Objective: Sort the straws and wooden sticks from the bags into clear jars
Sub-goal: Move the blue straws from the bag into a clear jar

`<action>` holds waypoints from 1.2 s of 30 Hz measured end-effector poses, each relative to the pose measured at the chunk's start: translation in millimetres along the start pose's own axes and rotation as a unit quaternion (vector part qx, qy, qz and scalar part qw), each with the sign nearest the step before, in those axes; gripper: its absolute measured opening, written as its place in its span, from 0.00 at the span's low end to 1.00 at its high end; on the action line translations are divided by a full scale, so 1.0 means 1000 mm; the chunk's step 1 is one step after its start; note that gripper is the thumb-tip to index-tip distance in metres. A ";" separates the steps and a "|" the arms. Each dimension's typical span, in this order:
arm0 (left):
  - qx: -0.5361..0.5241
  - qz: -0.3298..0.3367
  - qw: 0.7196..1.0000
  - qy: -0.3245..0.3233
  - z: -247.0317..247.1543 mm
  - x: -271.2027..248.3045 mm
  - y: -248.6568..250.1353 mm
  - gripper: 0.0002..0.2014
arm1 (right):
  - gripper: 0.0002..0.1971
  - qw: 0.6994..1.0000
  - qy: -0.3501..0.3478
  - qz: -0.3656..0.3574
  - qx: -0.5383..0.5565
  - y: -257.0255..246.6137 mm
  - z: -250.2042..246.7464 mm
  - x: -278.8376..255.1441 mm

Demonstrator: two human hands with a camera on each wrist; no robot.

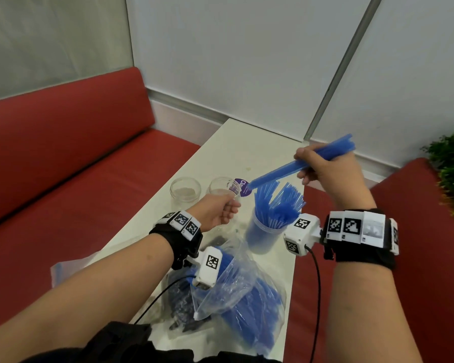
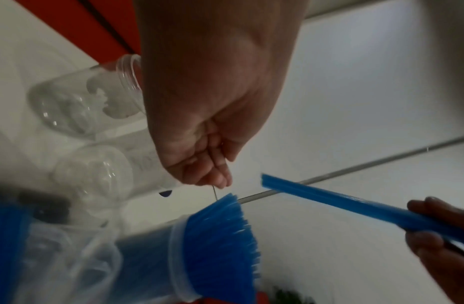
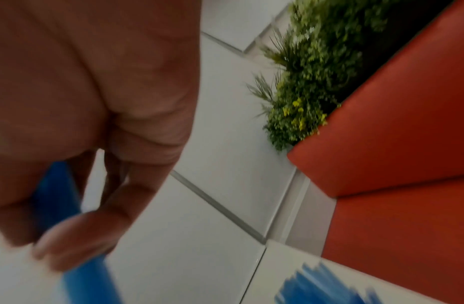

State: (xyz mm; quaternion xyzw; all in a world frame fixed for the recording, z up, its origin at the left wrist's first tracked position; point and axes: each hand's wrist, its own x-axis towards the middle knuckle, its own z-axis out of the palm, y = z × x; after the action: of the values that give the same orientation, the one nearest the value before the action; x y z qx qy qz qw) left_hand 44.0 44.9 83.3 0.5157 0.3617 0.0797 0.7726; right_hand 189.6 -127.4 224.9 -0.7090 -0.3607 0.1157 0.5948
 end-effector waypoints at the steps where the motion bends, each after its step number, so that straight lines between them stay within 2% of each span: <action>1: 0.035 0.009 0.999 0.016 -0.002 0.002 -0.006 0.13 | 0.05 0.999 0.044 0.002 -0.017 0.005 -0.004 0.004; 4: 0.101 0.060 0.990 0.078 -0.010 0.011 -0.025 0.12 | 0.05 0.988 0.122 0.040 -0.087 0.028 -0.007 0.014; 6: 0.175 0.082 0.978 0.080 -0.012 0.016 -0.034 0.11 | 0.05 0.981 0.128 0.074 -0.128 0.047 0.003 0.016; 8: 0.309 0.111 0.943 0.052 -0.012 0.019 -0.043 0.08 | 0.06 0.978 0.098 0.113 -0.148 0.067 0.019 0.016; 10: 0.441 0.143 0.886 -0.008 -0.011 0.017 -0.051 0.07 | 0.08 0.974 0.051 0.143 -0.166 0.084 0.034 0.015; 13: 0.610 0.159 0.768 -0.111 -0.010 0.014 -0.066 0.11 | 0.10 0.964 0.009 0.182 -0.194 0.102 0.049 0.011; 15: 0.703 0.146 0.677 -0.165 -0.009 0.011 -0.078 0.15 | 0.21 0.962 0.024 0.167 -0.214 0.112 0.054 0.008; 17: 0.766 0.150 0.597 -0.186 -0.010 0.007 -0.090 0.19 | 0.28 0.970 0.090 0.092 -0.204 0.115 0.059 0.003; 19: 0.799 0.155 0.553 -0.178 -0.011 0.004 -0.098 0.22 | 0.27 0.976 0.147 0.001 -0.163 0.118 0.064 -0.003; 20: 0.814 0.154 0.533 -0.172 -0.011 0.002 -0.099 0.20 | 0.25 0.976 0.147 -0.032 -0.159 0.121 0.068 -0.005; 21: 0.828 0.150 0.514 -0.168 -0.011 0.001 -0.100 0.18 | 0.22 0.976 0.124 -0.050 -0.171 0.125 0.071 -0.007; 23: 0.851 0.147 0.479 -0.159 -0.010 -0.001 -0.099 0.14 | 0.23 0.966 0.021 -0.028 -0.258 0.138 0.078 -0.010; 25: 0.861 0.144 0.465 -0.145 -0.007 -0.002 -0.096 0.13 | 0.31 0.926 -0.084 0.043 -0.366 0.152 0.081 -0.014; 26: 0.865 0.138 0.462 -0.140 -0.006 -0.003 -0.094 0.13 | 0.33 0.920 -0.098 0.057 -0.375 0.156 0.081 -0.015; 27: 0.868 0.131 0.460 -0.135 -0.005 -0.003 -0.091 0.12 | 0.32 0.930 -0.081 0.048 -0.356 0.156 0.081 -0.016; 30: 0.870 0.110 0.465 -0.122 0.000 -0.004 -0.082 0.11 | 0.26 0.957 0.051 -0.055 -0.279 0.148 0.086 -0.028; 32: 0.868 0.089 0.474 -0.117 0.004 -0.005 -0.075 0.12 | 0.21 0.966 0.067 -0.100 -0.228 0.141 0.097 -0.040; 34: 0.858 0.060 0.498 -0.111 0.007 -0.007 -0.068 0.14 | 0.20 0.978 -0.023 -0.071 -0.195 0.138 0.110 -0.054; 36: 0.846 0.046 0.522 -0.100 0.009 -0.010 -0.059 0.17 | 0.23 0.965 -0.175 0.018 -0.196 0.139 0.119 -0.066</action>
State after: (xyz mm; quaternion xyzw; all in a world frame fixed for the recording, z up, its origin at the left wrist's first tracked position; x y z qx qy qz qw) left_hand 27.8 6.5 39.4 0.9471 0.1558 -0.2805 -0.0005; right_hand 123.7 -84.1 46.3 -0.7868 -0.4622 0.1752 0.3697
